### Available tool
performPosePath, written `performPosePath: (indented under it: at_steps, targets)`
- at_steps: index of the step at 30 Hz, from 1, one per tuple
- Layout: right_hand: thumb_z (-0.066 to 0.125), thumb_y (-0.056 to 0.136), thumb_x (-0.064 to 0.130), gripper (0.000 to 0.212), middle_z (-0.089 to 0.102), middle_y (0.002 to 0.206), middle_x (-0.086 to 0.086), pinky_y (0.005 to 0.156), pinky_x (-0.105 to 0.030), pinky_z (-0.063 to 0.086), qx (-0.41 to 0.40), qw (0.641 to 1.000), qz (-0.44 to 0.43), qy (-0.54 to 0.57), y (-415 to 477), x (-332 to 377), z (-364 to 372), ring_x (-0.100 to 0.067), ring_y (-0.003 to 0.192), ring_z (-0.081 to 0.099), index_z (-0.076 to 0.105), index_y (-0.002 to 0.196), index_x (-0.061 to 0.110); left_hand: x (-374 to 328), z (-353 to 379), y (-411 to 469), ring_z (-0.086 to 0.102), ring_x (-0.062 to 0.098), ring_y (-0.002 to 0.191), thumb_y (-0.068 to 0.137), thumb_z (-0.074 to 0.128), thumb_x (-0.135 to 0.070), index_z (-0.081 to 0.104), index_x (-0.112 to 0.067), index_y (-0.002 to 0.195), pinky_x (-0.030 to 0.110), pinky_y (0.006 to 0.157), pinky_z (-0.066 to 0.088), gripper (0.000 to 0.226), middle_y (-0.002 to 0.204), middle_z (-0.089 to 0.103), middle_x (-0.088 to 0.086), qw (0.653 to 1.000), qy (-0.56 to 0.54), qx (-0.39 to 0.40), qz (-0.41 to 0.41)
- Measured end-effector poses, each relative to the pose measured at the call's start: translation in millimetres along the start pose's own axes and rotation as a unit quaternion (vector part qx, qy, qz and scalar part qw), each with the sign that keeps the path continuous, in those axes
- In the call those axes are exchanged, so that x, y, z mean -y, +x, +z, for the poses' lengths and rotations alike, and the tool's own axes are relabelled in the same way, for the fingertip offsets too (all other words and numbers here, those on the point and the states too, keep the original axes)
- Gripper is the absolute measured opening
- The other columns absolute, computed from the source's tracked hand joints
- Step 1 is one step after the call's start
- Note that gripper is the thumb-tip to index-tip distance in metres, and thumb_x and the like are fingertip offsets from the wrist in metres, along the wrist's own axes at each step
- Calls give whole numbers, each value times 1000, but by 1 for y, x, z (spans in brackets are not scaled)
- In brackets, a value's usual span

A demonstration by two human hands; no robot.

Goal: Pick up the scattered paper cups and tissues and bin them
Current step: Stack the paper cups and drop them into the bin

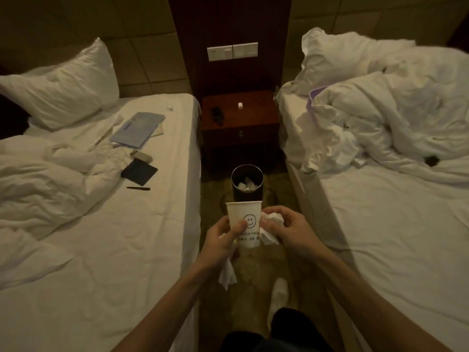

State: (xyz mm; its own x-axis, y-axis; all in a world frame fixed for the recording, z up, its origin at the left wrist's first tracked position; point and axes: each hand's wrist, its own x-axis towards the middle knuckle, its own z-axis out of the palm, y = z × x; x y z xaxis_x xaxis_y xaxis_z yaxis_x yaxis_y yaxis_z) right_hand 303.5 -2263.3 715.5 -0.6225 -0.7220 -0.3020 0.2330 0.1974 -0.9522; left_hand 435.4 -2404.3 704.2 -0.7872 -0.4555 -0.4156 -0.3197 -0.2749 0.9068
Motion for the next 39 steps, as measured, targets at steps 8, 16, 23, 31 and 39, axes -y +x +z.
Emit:
performPosePath:
  at_steps: [8,16,23,31,39]
  targets:
    - [75,74,42,45,70,106,-4,68,-30,59,-8,998,56,34,165,-7,-30,-18,89,72,63,112,20,-23,-13,164,74,12,85,81,65,-52,59,-15,124,18,60,54,57,108,74,7,996,2,-1,-91]
    - [75,83,34,37,71,109,-9,77,-38,60,-23,993,112,35,339,13,-70,-20,94,72,64,113,15,-90,-26,328,73,9,70,76,66,-61,54,-9,131,21,52,52,76,103,75,6,988,39,19,-148]
    - [78,81,27,49,66,114,-9,74,-33,60,-88,975,189,78,448,9,-71,-23,99,69,53,121,13,-96,-58,452,75,16,79,81,71,-50,37,-18,134,27,60,58,71,113,66,10,984,-7,31,-178]
    - [78,81,27,52,66,114,-8,77,-39,61,-180,935,289,100,544,-52,-52,-23,96,70,53,125,14,-42,-102,580,74,25,93,89,71,-38,54,-15,127,36,73,61,48,114,70,13,959,15,81,-271]
    - [80,79,31,44,70,109,-6,83,-46,60,-209,903,360,112,622,-149,-51,-24,95,71,61,115,15,33,-126,678,76,21,87,82,78,-40,64,-18,120,30,67,60,46,96,78,4,941,72,84,-319]
